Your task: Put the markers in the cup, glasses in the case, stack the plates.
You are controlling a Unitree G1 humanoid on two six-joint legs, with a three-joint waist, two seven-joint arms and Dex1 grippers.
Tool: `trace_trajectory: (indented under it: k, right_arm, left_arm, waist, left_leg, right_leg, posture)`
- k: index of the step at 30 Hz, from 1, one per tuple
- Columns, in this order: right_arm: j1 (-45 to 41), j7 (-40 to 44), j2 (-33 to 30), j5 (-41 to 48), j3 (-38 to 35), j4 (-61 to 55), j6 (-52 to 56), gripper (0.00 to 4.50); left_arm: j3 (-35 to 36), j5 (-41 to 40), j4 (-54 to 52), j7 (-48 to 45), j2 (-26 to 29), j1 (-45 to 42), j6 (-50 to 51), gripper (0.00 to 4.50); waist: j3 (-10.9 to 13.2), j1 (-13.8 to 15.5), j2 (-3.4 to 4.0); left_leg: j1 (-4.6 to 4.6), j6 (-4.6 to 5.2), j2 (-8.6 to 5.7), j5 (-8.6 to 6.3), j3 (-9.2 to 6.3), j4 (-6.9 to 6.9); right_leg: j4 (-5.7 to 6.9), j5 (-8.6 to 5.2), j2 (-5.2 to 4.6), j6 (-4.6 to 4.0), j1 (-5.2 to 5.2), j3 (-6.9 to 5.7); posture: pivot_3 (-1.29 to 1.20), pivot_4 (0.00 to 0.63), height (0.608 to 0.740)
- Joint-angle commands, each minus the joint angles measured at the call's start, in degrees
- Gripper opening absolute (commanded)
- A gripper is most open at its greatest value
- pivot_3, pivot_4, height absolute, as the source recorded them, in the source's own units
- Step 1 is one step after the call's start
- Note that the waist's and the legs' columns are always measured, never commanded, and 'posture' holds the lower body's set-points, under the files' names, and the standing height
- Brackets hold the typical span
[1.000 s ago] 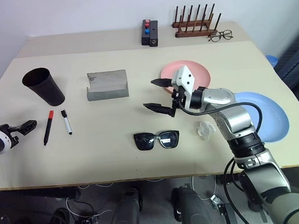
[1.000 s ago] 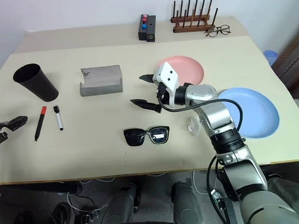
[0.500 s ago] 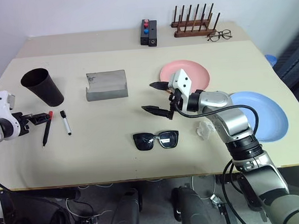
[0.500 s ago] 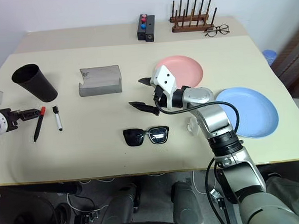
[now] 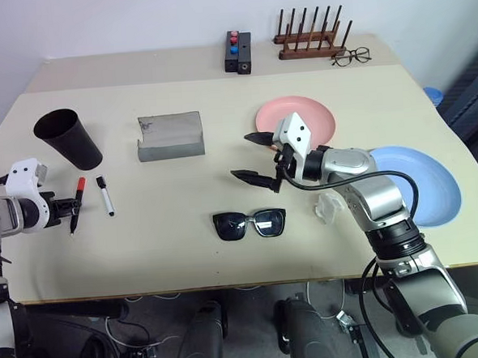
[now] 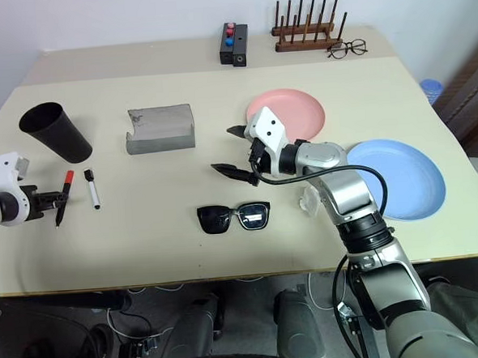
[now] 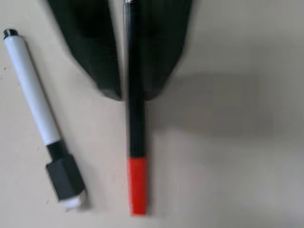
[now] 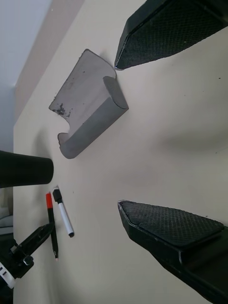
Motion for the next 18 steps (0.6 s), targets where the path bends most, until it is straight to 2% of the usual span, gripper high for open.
trace_trajectory:
  k: [1,3,7,11,14,18]
  right_arm:
    - [-0.27,-0.24,-0.26,0.31,-1.49,-2.80,-0.98,4.50]
    - [-0.31,-0.28,-0.24,0.20,-1.45,-2.63,-1.14,4.50]
    - [-0.03,-0.23,-0.38,0.11,-1.45,-2.62,-1.53,4.50]
    - [0.26,-0.13,-0.32,-0.03,-1.25,-2.40,-1.96,4.50]
    - [0.47,-0.15,-0.16,-0.13,-1.09,-2.47,-2.04,4.50]
    - [0.62,-0.01,0.14,-0.27,-0.72,-2.36,-2.17,4.50]
  left_arm:
    - [-0.15,0.43,-0.97,-0.69,0.96,0.83,1.94,0.03]
    - [-0.68,0.34,-1.95,-1.51,1.91,1.67,3.17,0.03]
    - [-2.80,-2.51,-8.16,-7.29,8.59,5.72,10.44,0.03]
    - [-2.67,-5.31,-14.12,-12.51,14.92,12.07,13.24,0.03]
    - [-1.93,-6.65,-17.14,-14.79,17.05,15.95,13.31,0.03]
    - [-0.29,-6.00,-19.28,-13.45,15.89,19.58,11.48,0.03]
  waist:
    - [0.00,-0.02,0.00]
    - [0.00,-0.05,0.00]
    - [0.00,-1.06,0.00]
    - [0.02,-1.54,0.00]
    - [0.02,-1.38,0.00]
    - [0.02,-1.18,0.00]
  left_leg:
    - [0.00,0.00,0.00,0.00,0.00,0.00]
    - [0.01,0.00,0.00,0.00,0.00,0.00]
    - [0.00,0.00,0.00,0.00,0.03,-0.04]
    - [0.00,-0.01,0.03,-0.01,0.03,-0.09]
    - [0.01,-0.01,0.03,-0.01,0.02,-0.14]
    - [0.00,-0.02,0.01,-0.02,0.02,-0.15]
  right_leg:
    - [0.00,0.00,0.00,0.00,0.00,0.00]
    - [0.00,0.00,0.00,0.00,0.00,0.00]
    - [-0.02,0.00,0.00,0.00,-0.02,0.04]
    - [-0.01,-0.01,-0.01,-0.01,-0.08,0.05]
    - [-0.01,-0.03,-0.02,-0.05,-0.11,0.06]
    - [-0.04,-0.11,-0.09,-0.20,-0.11,0.06]
  posture:
    - [0.00,0.150,0.740]
    - [0.00,0.150,0.740]
    - [0.00,0.150,0.740]
    - [0.00,0.150,0.740]
    - [0.00,0.150,0.740]
    - [0.00,0.150,0.740]
